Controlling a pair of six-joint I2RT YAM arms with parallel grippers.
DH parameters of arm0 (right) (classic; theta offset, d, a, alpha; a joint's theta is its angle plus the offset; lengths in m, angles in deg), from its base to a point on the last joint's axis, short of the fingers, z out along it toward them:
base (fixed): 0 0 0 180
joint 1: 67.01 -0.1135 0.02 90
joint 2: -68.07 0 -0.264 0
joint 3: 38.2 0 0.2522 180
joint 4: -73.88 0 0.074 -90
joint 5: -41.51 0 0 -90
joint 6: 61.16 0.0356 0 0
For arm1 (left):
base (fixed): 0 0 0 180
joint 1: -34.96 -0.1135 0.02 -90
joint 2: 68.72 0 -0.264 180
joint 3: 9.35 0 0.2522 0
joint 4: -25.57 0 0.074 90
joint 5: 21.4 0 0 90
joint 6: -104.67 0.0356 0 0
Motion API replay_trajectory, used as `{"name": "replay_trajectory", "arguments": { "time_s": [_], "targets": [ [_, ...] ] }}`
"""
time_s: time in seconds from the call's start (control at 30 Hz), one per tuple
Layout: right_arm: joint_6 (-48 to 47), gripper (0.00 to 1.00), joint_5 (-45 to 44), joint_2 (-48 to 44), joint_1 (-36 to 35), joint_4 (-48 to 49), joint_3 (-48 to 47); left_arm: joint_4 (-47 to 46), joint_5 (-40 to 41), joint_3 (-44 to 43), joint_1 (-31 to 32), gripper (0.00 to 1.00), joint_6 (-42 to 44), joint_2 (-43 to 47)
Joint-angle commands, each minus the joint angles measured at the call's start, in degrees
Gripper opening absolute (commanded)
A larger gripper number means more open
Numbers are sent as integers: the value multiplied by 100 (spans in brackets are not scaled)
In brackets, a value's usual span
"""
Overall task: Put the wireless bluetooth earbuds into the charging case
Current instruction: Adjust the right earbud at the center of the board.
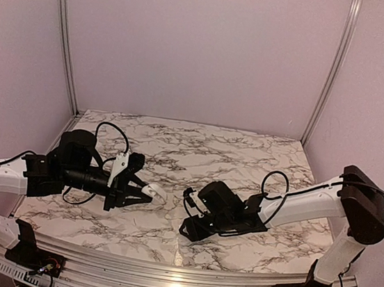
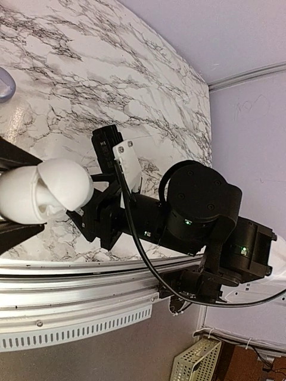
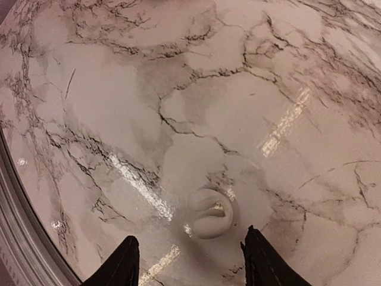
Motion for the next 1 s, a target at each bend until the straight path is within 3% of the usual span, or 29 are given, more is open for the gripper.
{"name": "replay_trajectory", "arguments": {
  "time_s": [0.0,0.53,0.97],
  "targets": [
    [84,54,253,91,33,418,13,-319,123,109,-128,0,-172,191],
    [373,53,880,368,-62,807,58,-324,78,112,-167,0,-191,199],
    [789,54,1183,617,-719,1000,-238,-324,52,114,-173,0,-191,199]
  ]
}}
